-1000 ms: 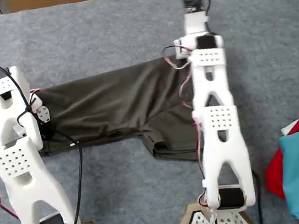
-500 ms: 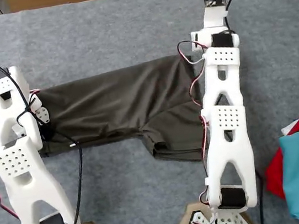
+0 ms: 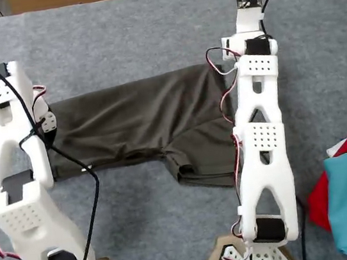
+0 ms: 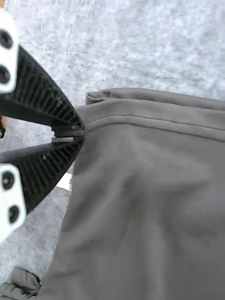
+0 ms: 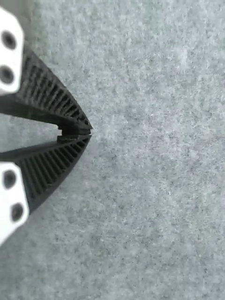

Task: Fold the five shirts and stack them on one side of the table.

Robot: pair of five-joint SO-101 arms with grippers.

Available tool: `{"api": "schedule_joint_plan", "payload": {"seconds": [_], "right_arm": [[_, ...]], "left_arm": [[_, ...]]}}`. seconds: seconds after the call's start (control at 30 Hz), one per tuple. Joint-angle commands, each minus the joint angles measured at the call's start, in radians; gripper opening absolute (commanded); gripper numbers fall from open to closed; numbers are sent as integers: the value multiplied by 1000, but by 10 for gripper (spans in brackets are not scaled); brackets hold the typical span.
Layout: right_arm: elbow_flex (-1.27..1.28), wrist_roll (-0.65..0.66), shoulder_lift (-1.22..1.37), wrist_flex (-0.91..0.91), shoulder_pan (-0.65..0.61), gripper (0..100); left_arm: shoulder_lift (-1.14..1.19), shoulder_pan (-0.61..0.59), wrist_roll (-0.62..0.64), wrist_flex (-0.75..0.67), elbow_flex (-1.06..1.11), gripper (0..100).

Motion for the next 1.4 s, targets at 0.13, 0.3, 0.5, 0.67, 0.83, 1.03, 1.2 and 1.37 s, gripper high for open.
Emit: {"api": "schedule_joint_plan", "payload": {"seconds": [0.13, 0.3, 0.5, 0.67, 0.83, 1.03, 1.2, 1.37], "right_arm": [[-51, -106, -128, 146, -176, 6], [-48, -161, -128, 193, -268, 6], [-48, -173, -82, 187, -295, 6], [-53, -169, -22, 190, -257, 6], [-53, -130, -21, 187, -196, 6], [-50, -107, -15, 163, -133, 6], [-44, -91, -13, 130, -108, 6], [-53, -92, -15, 132, -110, 6]], "left_arm": [[-48, 46, 40, -46, 18, 20], [1, 94, 87, -64, 66, 20], [145, 87, 118, -166, 135, 20], [305, 55, 115, -209, 140, 20], [367, -38, 101, -132, 52, 20], [406, -109, 25, -92, 43, 20], [407, -160, -43, -84, 49, 20], [400, -181, -80, -57, 25, 20]]}}
